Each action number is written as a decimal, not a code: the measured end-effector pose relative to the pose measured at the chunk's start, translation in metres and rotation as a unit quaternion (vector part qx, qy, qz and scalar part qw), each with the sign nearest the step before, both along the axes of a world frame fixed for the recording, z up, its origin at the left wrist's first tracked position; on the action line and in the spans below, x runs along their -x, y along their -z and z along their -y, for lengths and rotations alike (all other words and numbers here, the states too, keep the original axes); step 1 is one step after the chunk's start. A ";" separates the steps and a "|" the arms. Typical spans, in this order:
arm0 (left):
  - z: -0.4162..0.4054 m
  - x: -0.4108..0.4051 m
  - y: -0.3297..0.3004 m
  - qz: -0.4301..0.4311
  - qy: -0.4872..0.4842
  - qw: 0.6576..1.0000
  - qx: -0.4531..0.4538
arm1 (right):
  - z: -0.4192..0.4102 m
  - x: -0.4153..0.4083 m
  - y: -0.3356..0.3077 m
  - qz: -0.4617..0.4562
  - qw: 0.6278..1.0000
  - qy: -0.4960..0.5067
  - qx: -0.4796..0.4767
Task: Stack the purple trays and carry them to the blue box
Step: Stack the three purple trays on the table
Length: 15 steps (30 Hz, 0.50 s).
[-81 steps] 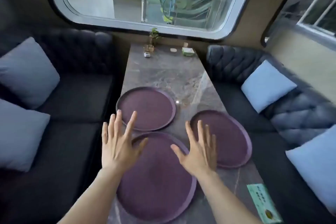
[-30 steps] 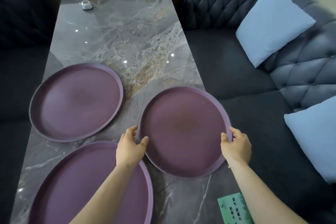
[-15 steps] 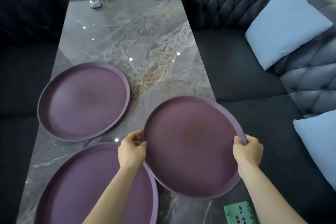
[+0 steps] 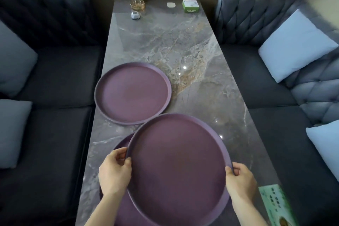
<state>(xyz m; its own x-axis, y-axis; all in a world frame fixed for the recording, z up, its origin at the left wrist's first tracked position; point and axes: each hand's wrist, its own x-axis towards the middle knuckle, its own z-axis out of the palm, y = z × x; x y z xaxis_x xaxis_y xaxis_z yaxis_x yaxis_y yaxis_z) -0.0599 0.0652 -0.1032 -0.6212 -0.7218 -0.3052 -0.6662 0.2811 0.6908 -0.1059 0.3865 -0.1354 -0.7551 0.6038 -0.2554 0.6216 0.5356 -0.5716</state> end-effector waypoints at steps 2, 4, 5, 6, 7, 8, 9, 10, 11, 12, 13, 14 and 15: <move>0.020 -0.022 0.004 0.015 0.006 1.000 0.016 | 0.020 -0.019 0.002 0.006 1.000 -0.011 -0.002; 0.035 -0.041 0.008 0.018 0.003 1.000 0.021 | 0.037 -0.033 0.003 0.009 1.000 -0.020 -0.004; 0.041 -0.049 0.011 0.023 0.001 1.000 0.022 | 0.044 -0.039 0.003 0.008 1.000 -0.022 -0.005; 0.046 -0.055 0.013 0.032 0.002 0.999 0.024 | 0.050 -0.044 0.004 0.006 1.000 -0.025 -0.010; 0.050 -0.059 0.014 0.042 0.005 0.999 0.028 | 0.055 -0.048 0.005 0.008 0.999 -0.029 -0.019; 0.054 -0.063 0.016 0.051 0.009 0.998 0.031 | 0.060 -0.052 0.006 0.012 0.999 -0.033 -0.029; 0.057 -0.066 0.017 0.056 0.013 0.998 0.036 | 0.064 -0.055 0.006 0.017 0.998 -0.039 -0.039; 0.059 -0.069 0.019 0.059 0.015 0.997 0.040 | 0.067 -0.058 0.007 0.020 0.998 -0.044 -0.047; 0.062 -0.071 0.021 0.061 0.016 0.997 0.044 | 0.070 -0.060 0.007 0.025 0.997 -0.048 -0.054; 0.064 -0.073 0.022 0.063 0.016 0.997 0.047 | 0.074 -0.063 0.007 0.028 0.997 -0.050 -0.059; 0.066 -0.075 0.024 0.065 0.016 0.996 0.050 | 0.076 -0.064 0.008 0.028 0.996 -0.051 -0.063; 0.068 -0.076 0.025 0.067 0.015 0.996 0.054 | 0.079 -0.065 0.009 0.026 0.996 -0.052 -0.069; 0.069 -0.076 0.027 0.068 0.015 0.996 0.057 | 0.081 -0.065 0.010 0.021 0.995 -0.056 -0.076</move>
